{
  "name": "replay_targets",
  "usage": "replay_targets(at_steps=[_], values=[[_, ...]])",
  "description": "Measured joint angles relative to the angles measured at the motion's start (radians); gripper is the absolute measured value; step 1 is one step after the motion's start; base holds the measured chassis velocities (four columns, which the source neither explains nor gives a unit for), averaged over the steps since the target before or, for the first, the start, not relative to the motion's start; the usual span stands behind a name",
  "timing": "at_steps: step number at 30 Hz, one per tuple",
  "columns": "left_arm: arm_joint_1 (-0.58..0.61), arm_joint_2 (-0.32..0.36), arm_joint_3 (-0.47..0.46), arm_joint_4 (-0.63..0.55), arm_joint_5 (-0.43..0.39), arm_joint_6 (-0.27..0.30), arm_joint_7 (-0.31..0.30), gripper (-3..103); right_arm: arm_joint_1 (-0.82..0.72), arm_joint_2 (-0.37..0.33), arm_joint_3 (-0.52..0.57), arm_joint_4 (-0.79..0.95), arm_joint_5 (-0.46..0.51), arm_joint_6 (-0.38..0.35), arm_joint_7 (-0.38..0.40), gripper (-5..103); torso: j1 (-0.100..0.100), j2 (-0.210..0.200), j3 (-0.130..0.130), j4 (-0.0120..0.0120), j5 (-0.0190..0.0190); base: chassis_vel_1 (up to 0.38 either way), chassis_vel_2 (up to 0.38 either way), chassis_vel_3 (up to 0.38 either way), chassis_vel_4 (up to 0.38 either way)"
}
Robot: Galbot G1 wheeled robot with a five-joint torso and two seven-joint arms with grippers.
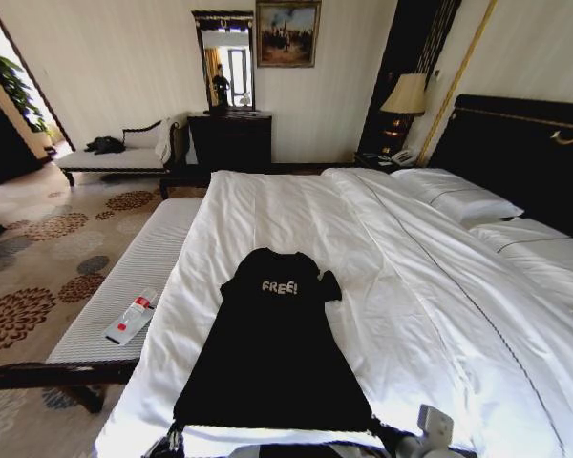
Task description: Fold the clothes on the bed.
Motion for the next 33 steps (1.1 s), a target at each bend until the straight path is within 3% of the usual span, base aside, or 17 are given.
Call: replay_targets(at_steps=[8,10,12,14,15,18,20,24,25,26,30,32,33], values=[[-0.045,-0.003,0.033,0.039,0.009,0.011,-0.017,-2,0.035,0.000,-0.017,-0.052,-0.017,0.000,-0.001,0,0.000,0.000,0.000,0.0000,0.0000,0.000,0.000,0.000,0.000],[-0.046,-0.002,0.040,0.039,0.023,0.015,-0.019,3,0.037,0.002,-0.022,-0.058,-0.021,0.001,-0.003,-3,0.000,0.000,0.000,0.0001,0.0000,0.000,0.000,0.000,0.000],[-0.046,-0.002,0.049,0.041,0.070,0.021,-0.021,14,0.042,0.006,-0.032,-0.063,-0.030,0.006,-0.006,7,0.000,0.000,0.000,0.0001,0.0000,0.000,0.000,0.000,0.000],[-0.046,-0.003,0.052,0.040,0.081,0.024,-0.023,19,0.046,0.007,-0.036,-0.064,-0.035,0.008,-0.008,7,0.000,0.000,0.000,0.0000,0.0000,0.000,0.000,0.000,0.000],[-0.046,-0.003,0.052,0.040,0.083,0.025,-0.023,19,0.047,0.008,-0.037,-0.064,-0.038,0.009,-0.008,12,0.000,0.000,0.000,0.0000,0.0000,0.000,0.000,0.000,0.000],[-0.051,-0.003,0.047,0.029,0.099,0.038,-0.036,36,0.050,0.008,-0.044,-0.063,-0.054,0.017,-0.009,28,0.000,0.000,0.000,0.0001,0.0000,0.000,0.000,0.000,0.000],[-0.052,-0.003,0.037,0.024,0.103,0.040,-0.040,41,0.048,0.007,-0.044,-0.060,-0.059,0.021,-0.009,28,0.000,0.000,0.000,0.0001,0.0000,0.000,0.000,0.000,0.000],[-0.050,0.002,0.009,0.004,0.127,0.035,-0.037,57,0.046,0.001,-0.024,-0.038,-0.079,0.040,-0.010,50,0.000,0.000,0.000,0.0000,-0.0001,0.000,0.000,0.000,0.000],[-0.050,0.002,0.009,0.004,0.127,0.035,-0.037,57,0.046,0.001,-0.024,-0.038,-0.079,0.040,-0.010,50,0.000,0.000,0.000,0.0000,-0.0001,0.000,0.000,0.000,0.000],[-0.049,0.003,0.007,-0.001,0.129,0.034,-0.036,62,0.049,-0.001,-0.016,-0.034,-0.079,0.043,-0.011,50,0.000,0.000,0.000,0.0000,-0.0001,0.000,0.000,0.000,0.000],[-0.045,0.006,-0.001,-0.032,0.147,0.025,-0.025,79,0.093,-0.043,0.074,-0.006,-0.035,0.064,-0.023,71,0.000,0.000,0.000,0.0000,0.0000,0.000,0.000,0.000,0.000],[-0.045,0.006,-0.002,-0.035,0.150,0.023,-0.025,84,0.099,-0.050,0.087,-0.005,-0.027,0.067,-0.025,71,0.000,0.000,0.000,0.0000,0.0000,0.000,0.000,0.000,0.000],[-0.044,0.007,-0.010,-0.048,0.156,0.020,-0.020,89,0.122,-0.079,0.127,-0.003,0.005,0.075,-0.034,77,0.000,0.000,0.000,0.0000,0.0001,0.000,0.000,0.000,0.000]])
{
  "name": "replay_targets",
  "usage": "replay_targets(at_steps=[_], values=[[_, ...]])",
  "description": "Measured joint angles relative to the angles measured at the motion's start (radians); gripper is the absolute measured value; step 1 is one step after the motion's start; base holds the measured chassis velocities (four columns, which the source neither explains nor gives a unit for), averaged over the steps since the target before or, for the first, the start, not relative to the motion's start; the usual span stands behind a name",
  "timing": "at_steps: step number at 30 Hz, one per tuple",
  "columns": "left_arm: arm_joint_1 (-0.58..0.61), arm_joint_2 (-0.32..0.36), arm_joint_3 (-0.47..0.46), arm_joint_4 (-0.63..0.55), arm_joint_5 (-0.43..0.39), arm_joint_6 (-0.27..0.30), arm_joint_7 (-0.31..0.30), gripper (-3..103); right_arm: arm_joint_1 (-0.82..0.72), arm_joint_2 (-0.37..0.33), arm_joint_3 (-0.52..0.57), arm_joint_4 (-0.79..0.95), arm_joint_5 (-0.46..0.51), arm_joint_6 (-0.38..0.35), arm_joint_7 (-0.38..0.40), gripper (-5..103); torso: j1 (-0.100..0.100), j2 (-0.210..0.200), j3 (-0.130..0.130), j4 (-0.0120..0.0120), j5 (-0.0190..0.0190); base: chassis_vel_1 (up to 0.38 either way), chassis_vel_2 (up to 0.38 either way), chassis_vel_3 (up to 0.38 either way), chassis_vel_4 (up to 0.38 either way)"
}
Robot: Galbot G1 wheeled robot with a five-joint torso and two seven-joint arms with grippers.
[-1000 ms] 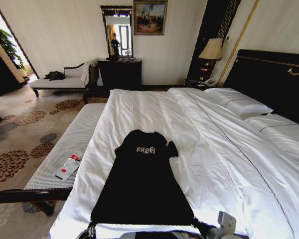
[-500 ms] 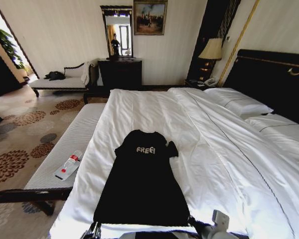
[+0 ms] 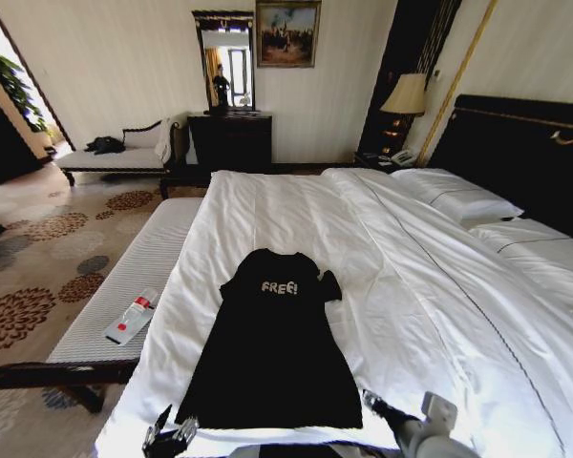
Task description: Fold the clothes on the bed.
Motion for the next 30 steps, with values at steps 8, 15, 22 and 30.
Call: replay_targets(at_steps=[8,15,22,30], values=[[-0.081,0.009,-0.066,-0.040,-0.057,0.049,0.010,100,0.168,-0.211,0.099,-0.081,0.139,0.036,-0.064,100,0.000,0.000,0.000,0.0001,0.0002,0.000,0.000,0.000,0.000],[-0.315,0.079,-0.110,-0.031,-0.234,0.203,-0.048,100,0.492,-0.392,-0.017,-0.301,0.198,0.078,-0.180,100,0.000,0.000,0.000,0.0001,0.0000,0.000,0.000,0.000,0.000],[-0.375,0.134,-0.105,-0.006,-0.273,0.224,-0.053,100,0.717,-0.448,-0.131,-0.508,0.234,0.029,-0.275,100,0.000,0.000,0.000,0.0004,0.0002,0.000,0.000,0.000,0.000],[-0.414,0.156,0.019,0.040,-0.193,0.213,-0.026,100,0.941,-0.488,-0.342,-0.779,-0.006,0.062,-0.516,100,0.000,0.000,0.000,0.0002,0.0001,0.000,0.000,0.000,0.000]])
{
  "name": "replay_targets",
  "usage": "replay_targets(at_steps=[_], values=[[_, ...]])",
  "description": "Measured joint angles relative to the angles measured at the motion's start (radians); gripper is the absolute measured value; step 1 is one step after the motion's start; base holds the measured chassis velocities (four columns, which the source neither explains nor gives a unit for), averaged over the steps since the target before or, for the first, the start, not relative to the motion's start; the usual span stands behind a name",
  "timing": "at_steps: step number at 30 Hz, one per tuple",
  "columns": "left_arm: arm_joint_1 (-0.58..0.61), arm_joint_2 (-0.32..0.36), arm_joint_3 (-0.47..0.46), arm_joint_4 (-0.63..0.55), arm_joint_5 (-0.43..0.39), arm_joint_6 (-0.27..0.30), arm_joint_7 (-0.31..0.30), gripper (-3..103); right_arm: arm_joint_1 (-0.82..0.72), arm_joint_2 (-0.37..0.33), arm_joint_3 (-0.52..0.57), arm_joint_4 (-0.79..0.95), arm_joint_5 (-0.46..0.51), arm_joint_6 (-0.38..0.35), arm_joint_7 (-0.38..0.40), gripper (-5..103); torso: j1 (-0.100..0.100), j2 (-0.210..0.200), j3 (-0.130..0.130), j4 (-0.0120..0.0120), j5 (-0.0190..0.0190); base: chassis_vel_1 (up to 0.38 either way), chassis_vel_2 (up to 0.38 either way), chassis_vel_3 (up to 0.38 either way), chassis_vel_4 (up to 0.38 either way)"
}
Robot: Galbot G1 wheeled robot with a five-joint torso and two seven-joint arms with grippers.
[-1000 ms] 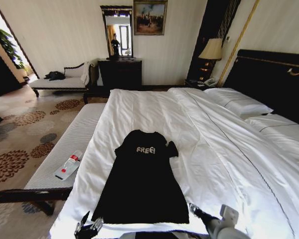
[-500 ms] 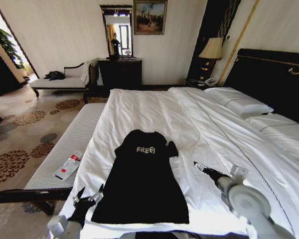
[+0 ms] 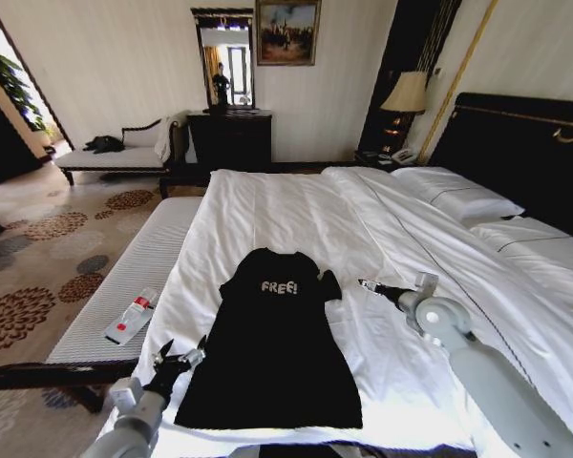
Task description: Fold the clothes on the bed.
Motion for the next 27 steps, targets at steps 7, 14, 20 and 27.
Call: replay_targets(at_steps=[7,14,20,27], values=[[-0.041,0.030,0.039,0.008,0.015,-0.007,0.013,100,0.183,0.026,-0.184,-0.144,-0.055,0.016,-0.036,100,0.000,0.000,0.000,0.0000,-0.0002,0.000,0.000,0.000,0.000],[-0.060,0.038,0.042,0.015,0.011,-0.014,0.016,100,0.304,0.063,-0.293,-0.266,-0.104,0.045,-0.066,100,0.000,0.000,0.000,0.0000,-0.0002,0.000,0.000,0.000,0.000],[-0.060,0.038,0.044,0.020,0.010,-0.014,0.015,100,0.336,0.078,-0.315,-0.315,-0.118,0.059,-0.091,100,0.000,0.000,0.000,-0.0003,-0.0002,0.000,0.000,0.000,0.000],[-0.054,0.040,0.037,0.020,0.008,-0.014,0.013,100,0.365,0.098,-0.345,-0.345,-0.129,0.063,-0.097,100,0.000,0.000,0.000,0.0000,-0.0003,0.000,0.000,0.000,0.000]])
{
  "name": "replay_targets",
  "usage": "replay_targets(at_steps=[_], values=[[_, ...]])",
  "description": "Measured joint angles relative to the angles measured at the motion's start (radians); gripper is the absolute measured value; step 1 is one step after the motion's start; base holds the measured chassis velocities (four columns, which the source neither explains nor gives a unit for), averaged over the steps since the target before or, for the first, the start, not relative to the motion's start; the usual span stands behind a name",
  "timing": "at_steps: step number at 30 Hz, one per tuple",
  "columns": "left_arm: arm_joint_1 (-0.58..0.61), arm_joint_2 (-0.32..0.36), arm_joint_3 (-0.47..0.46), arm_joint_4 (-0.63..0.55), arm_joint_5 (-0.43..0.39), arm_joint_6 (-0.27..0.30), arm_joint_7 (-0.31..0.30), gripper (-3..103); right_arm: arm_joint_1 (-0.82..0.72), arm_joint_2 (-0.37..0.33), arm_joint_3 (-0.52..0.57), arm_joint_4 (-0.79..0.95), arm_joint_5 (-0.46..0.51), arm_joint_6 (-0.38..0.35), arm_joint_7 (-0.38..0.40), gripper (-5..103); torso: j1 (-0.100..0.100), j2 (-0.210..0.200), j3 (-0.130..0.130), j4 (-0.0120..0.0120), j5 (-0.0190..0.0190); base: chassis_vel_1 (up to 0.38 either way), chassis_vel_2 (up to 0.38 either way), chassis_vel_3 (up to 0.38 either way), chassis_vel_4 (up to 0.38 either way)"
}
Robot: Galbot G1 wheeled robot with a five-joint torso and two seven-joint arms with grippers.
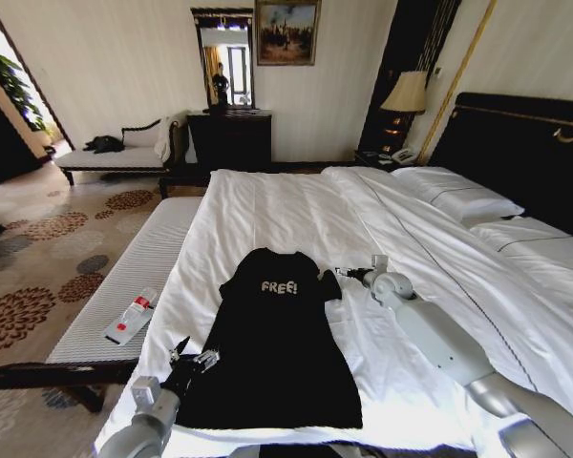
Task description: Fold the clothes on the bed.
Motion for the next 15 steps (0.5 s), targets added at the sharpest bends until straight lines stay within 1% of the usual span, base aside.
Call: replay_targets(at_steps=[2,4,6,15], values=[[-0.001,0.000,0.000,0.000,-0.001,0.000,0.000,100,0.006,0.002,-0.015,-0.006,-0.005,-0.001,-0.002,96,0.000,0.000,0.000,-0.0001,0.0000,0.000,0.000,0.000,0.000],[-0.001,-0.001,0.000,0.001,-0.002,0.000,0.000,100,0.008,0.003,-0.022,-0.008,-0.008,-0.001,-0.002,96,0.000,0.000,0.000,-0.0004,0.0000,0.000,0.000,0.000,0.000],[0.000,-0.003,0.000,0.003,-0.006,0.000,0.000,100,0.024,0.011,-0.052,-0.025,-0.019,-0.002,-0.004,96,0.000,0.000,0.000,-0.0002,0.0001,0.000,0.000,0.000,0.000],[0.007,-0.004,-0.006,0.004,-0.012,-0.002,0.000,100,0.054,0.043,-0.102,-0.090,-0.054,0.012,-0.010,96,0.000,0.000,0.000,-0.0001,0.0001,0.000,0.000,0.000,0.000]])
